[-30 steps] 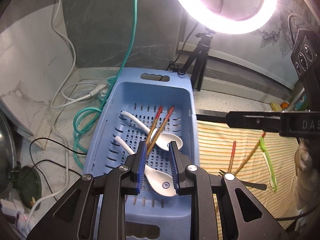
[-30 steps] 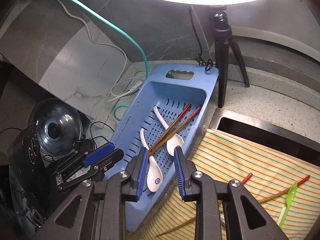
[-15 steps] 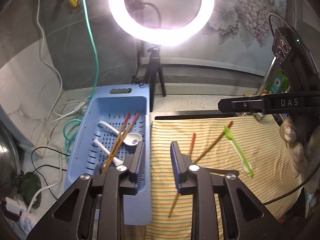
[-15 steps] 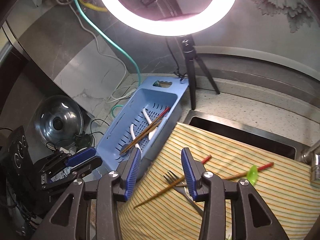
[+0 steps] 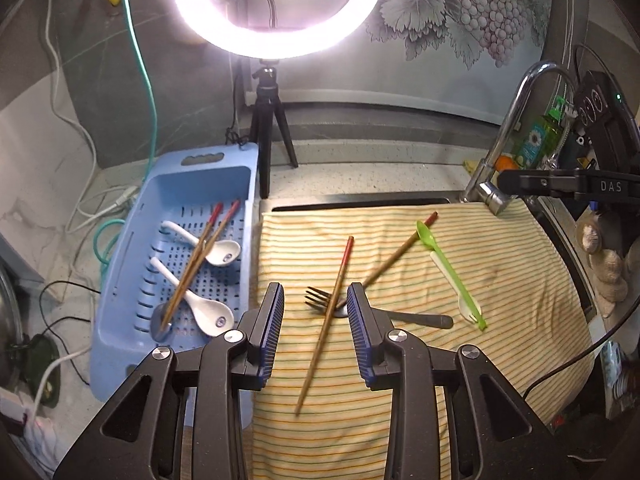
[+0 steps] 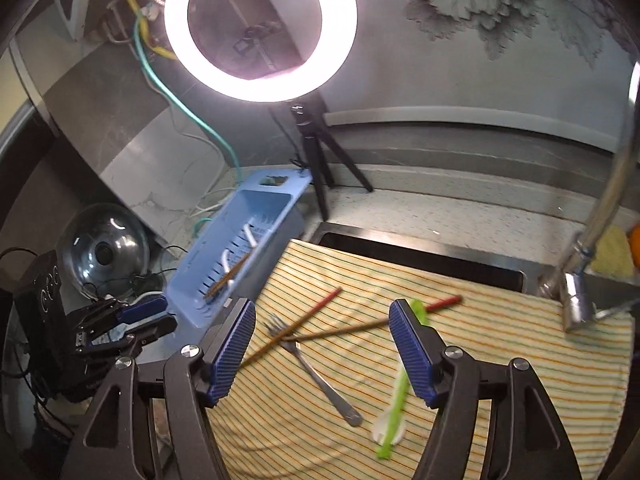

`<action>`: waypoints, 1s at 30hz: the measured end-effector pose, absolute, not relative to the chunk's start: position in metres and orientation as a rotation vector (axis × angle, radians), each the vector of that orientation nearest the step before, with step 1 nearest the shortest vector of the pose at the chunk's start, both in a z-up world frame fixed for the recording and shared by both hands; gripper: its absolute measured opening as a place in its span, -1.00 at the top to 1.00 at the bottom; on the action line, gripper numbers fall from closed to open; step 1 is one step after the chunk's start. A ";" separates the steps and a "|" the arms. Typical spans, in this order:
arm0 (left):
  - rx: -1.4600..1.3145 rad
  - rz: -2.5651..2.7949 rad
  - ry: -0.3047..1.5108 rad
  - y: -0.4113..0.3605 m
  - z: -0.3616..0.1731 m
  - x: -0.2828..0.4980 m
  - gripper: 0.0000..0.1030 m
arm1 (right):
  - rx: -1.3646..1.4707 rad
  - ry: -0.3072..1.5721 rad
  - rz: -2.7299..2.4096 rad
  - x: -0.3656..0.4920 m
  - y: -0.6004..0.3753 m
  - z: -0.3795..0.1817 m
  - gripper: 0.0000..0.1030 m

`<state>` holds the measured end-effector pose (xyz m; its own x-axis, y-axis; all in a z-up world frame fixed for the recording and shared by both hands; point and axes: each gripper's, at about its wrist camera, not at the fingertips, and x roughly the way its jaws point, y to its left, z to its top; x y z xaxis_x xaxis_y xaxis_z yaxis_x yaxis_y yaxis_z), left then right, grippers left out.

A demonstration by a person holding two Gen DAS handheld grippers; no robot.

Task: Organize utensils
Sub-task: 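Move both grippers back over the utensils on the striped cloth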

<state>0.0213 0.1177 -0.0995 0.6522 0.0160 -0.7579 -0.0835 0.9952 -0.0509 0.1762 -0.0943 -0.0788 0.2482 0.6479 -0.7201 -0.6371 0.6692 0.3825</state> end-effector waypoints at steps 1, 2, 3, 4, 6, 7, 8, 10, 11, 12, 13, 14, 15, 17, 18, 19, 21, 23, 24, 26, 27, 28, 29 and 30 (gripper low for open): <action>-0.091 0.053 0.866 0.116 -0.103 0.022 0.40 | 0.013 1.010 0.862 0.179 -0.100 -0.083 -0.27; -0.094 0.050 0.872 0.114 -0.105 0.022 0.40 | 0.012 1.025 0.850 0.180 -0.104 -0.087 -0.27; -0.098 0.045 0.881 0.111 -0.108 0.023 0.40 | 0.012 1.039 0.831 0.182 -0.110 -0.092 -0.27; -0.103 0.033 0.888 0.109 -0.111 0.024 0.40 | 0.011 1.052 0.807 0.184 -0.116 -0.098 -0.27; -0.099 0.009 0.905 0.101 -0.118 0.026 0.40 | 0.016 1.079 0.779 0.187 -0.126 -0.107 -0.27; -0.093 0.005 0.916 0.098 -0.121 0.028 0.40 | 0.024 1.093 0.774 0.188 -0.130 -0.112 -0.27; -0.088 -0.003 0.926 0.094 -0.124 0.030 0.40 | 0.032 1.106 0.772 0.189 -0.134 -0.116 -0.27; -0.086 -0.024 0.943 0.087 -0.130 0.032 0.40 | 0.040 1.140 0.760 0.191 -0.139 -0.127 -0.27; -0.079 -0.032 0.951 0.083 -0.132 0.034 0.40 | 0.044 1.149 0.760 0.190 -0.141 -0.130 -0.27; -0.072 -0.036 0.955 0.080 -0.134 0.036 0.40 | 0.040 1.157 0.756 0.190 -0.142 -0.134 -0.27; -0.069 -0.041 0.958 0.077 -0.135 0.038 0.40 | 0.034 1.162 0.751 0.190 -0.142 -0.137 -0.25; -0.072 -0.048 0.960 0.075 -0.136 0.041 0.40 | 0.034 1.169 0.752 0.189 -0.143 -0.140 -0.17; -0.077 -0.053 0.961 0.073 -0.137 0.043 0.40 | 0.037 1.181 0.756 0.189 -0.142 -0.144 -0.08; -0.082 -0.060 0.963 0.071 -0.139 0.045 0.40 | 0.031 1.202 0.750 0.189 -0.139 -0.151 -0.04; -0.081 -0.065 0.966 0.069 -0.140 0.046 0.40 | 0.024 1.212 0.750 0.190 -0.136 -0.155 -0.03; -0.079 -0.071 0.969 0.068 -0.140 0.046 0.40 | 0.017 1.220 0.749 0.190 -0.133 -0.158 0.00; -0.072 -0.080 0.975 0.068 -0.142 0.045 0.40 | -0.005 1.240 0.741 0.191 -0.125 -0.165 0.29; -0.068 -0.088 0.979 0.070 -0.142 0.043 0.40 | -0.027 1.253 0.727 0.192 -0.117 -0.173 0.32; -0.068 -0.092 0.980 0.072 -0.143 0.044 0.40 | -0.034 1.259 0.719 0.192 -0.114 -0.176 0.33; -0.074 -0.092 0.980 0.077 -0.143 0.043 0.40 | -0.030 1.278 0.710 0.193 -0.108 -0.183 0.35; -0.080 -0.096 0.979 0.080 -0.143 0.042 0.40 | -0.029 1.287 0.707 0.193 -0.104 -0.187 0.42; -0.085 -0.098 0.978 0.082 -0.143 0.042 0.40 | -0.036 1.292 0.704 0.192 -0.101 -0.189 0.45; -0.087 -0.101 0.977 0.084 -0.143 0.041 0.40 | -0.047 1.294 0.697 0.192 -0.098 -0.191 0.47; -0.088 -0.103 0.977 0.085 -0.143 0.041 0.40 | -0.053 1.300 0.689 0.192 -0.095 -0.195 0.47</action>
<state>0.0411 0.0854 -0.1434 0.5550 -0.1268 -0.8221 0.0476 0.9915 -0.1208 0.1915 -0.0953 -0.1948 0.1001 0.4371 -0.8938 -0.4941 0.8016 0.3366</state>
